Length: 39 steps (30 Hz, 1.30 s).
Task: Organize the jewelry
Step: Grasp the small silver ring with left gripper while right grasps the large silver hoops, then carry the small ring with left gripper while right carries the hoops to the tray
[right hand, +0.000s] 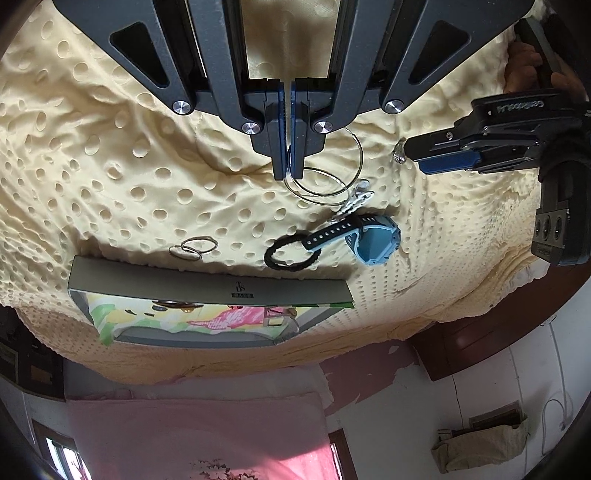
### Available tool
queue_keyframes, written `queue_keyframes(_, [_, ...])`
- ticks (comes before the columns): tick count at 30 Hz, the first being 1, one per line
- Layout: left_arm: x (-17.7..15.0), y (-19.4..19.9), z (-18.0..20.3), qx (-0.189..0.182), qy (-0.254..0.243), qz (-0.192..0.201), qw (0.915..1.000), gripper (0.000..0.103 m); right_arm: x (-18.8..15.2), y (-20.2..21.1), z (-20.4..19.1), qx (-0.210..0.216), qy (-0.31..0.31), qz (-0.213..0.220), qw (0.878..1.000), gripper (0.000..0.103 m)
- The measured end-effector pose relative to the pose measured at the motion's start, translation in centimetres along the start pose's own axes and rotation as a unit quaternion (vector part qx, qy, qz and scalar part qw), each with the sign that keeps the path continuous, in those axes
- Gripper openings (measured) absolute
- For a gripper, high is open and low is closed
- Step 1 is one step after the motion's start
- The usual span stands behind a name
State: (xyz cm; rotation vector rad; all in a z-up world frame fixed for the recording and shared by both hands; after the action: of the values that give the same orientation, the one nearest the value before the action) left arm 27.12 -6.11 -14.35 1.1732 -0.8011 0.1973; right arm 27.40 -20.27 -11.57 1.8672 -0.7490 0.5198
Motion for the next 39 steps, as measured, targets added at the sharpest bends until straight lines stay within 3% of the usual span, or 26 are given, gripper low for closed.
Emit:
queue_keyframes(3, [0.0, -1.0, 0.1, 0.006, -0.005, -0.021, 0.9997, 0.042, -0.1, -0.3, 0.1, -0.001, -0.004, -0.007, 1.0, 0.002])
queue_keyframes(8, [0.0, -1.6, 0.0, 0.009, -0.007, -0.031, 0.9995, 0.02, -0.3, -0.7, 0.2, -0.005, -0.006, -0.02, 1.0, 0.003])
queue_keyframes(19, [0.0, -1.2, -0.2, -0.005, -0.002, -0.017, 0.9998, 0.02, -0.6, -2.4, 0.3, -0.009, -0.013, -0.064, 0.998, 0.003])
queue_keyframes(39, [-0.2, -0.6, -0.2, -0.004, -0.003, -0.009, 0.9999, 0.02, -1.0, -2.2, 0.1, -0.01, -0.006, -0.085, 0.996, 0.006])
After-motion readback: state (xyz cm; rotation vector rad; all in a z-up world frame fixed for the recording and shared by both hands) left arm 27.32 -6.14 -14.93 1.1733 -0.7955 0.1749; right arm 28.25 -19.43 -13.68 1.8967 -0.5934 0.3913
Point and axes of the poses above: each gripper's, at about its wrist camera, not at the fingertips, and y roughly against the way its jaws point, z to its right, x to its top, the point moved 3 cm from there along -y, roughly the way its jaws point, and after that the axes turned 11 degrees about -y, right-handed, at the moved point
